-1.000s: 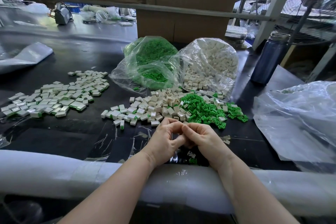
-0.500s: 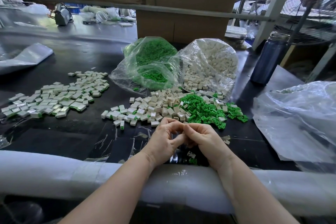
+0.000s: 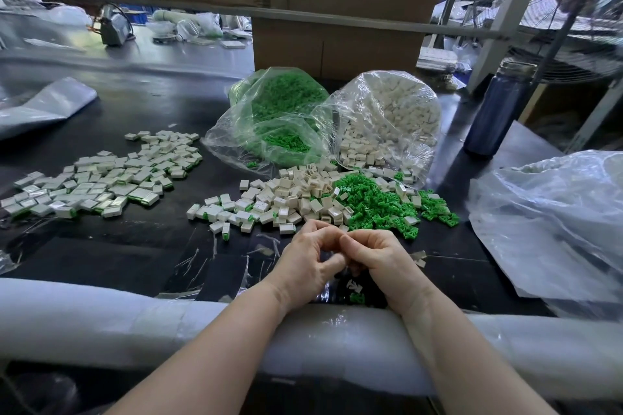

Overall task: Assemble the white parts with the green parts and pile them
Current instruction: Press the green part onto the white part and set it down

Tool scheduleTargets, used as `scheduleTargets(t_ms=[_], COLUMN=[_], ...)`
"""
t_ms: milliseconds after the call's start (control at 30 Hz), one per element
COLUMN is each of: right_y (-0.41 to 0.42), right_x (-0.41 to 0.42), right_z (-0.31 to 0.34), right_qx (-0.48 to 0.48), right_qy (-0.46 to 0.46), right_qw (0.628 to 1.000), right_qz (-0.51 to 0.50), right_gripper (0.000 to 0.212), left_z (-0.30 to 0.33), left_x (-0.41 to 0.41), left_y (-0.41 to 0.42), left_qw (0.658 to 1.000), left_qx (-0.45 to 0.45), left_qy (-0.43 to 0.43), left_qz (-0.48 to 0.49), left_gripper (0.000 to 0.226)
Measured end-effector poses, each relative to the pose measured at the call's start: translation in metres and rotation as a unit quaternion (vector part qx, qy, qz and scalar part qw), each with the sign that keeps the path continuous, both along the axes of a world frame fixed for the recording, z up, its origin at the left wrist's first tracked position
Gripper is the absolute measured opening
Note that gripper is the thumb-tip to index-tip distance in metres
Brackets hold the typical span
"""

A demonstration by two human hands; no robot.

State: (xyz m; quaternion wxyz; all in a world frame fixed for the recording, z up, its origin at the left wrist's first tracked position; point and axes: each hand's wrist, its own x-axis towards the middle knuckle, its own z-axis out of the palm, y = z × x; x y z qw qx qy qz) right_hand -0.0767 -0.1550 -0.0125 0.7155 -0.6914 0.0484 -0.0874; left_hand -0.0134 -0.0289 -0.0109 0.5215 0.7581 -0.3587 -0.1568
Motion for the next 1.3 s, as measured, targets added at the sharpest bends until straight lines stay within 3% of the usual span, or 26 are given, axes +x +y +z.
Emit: scheduleTargets(t_ms=[1300], right_y=[-0.0009], right_x=[0.0000], right_z=[-0.0010], right_qx=[0.034], right_qy=[0.011], right_qw=[0.999], right_qz=[-0.005], right_gripper=[0.025], left_z=[0.0012], left_x=[0.0000], left_y=[0.0009], left_qw=[1.000], left_qx=[0.023], left_qy=[-0.012], left_qz=[-0.007], left_gripper=[0.014])
